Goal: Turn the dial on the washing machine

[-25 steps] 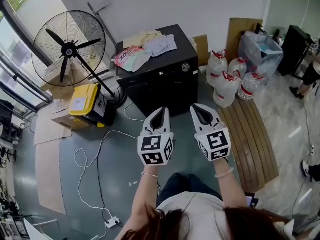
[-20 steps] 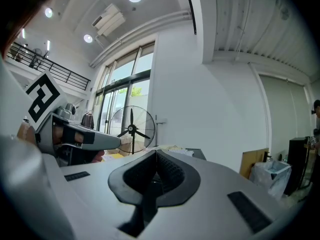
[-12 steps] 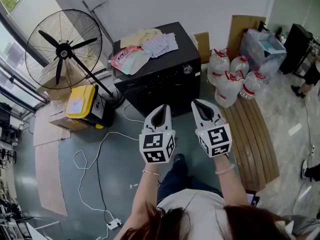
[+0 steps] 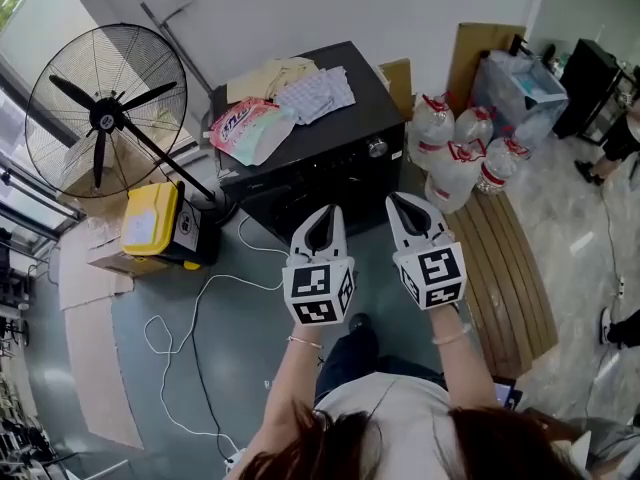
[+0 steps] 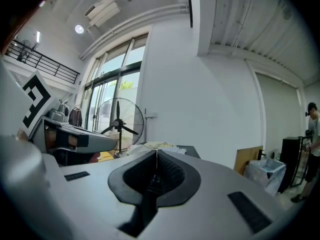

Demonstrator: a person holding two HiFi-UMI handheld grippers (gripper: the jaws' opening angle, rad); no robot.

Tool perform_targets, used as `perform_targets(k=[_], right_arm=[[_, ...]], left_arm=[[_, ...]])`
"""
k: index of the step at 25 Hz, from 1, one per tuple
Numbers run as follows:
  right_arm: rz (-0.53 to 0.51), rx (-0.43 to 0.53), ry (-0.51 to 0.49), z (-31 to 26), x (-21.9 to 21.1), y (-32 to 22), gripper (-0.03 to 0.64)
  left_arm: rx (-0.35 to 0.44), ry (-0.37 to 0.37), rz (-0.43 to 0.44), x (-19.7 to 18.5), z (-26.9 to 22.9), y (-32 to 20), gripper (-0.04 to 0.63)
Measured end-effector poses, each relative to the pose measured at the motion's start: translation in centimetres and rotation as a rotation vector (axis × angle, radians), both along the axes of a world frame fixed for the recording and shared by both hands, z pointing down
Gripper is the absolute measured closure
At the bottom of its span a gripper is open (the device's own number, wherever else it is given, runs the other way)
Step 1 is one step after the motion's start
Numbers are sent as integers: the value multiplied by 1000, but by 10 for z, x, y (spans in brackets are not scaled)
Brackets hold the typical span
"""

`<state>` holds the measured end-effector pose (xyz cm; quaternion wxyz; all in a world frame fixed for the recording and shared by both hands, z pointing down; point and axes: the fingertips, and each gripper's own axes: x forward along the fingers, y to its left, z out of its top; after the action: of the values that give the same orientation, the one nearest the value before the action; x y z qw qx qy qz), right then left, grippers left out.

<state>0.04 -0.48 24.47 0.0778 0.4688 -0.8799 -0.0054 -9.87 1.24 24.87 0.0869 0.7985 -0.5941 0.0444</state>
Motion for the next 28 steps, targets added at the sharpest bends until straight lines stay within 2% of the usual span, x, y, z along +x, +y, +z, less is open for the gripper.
perform_targets(k=[15,22,28], right_arm=[[81,-33,53,27,-19,-82,589],[75,-48,79,54,-15,-121,589],[36,-54,107,81,-13,-154,589]], left_arm=[[0,-20,70,-17,25,-86,578],[-21,-12,65,-8,55,-124,578],[-34,-7,28,-2,90,-155,578]])
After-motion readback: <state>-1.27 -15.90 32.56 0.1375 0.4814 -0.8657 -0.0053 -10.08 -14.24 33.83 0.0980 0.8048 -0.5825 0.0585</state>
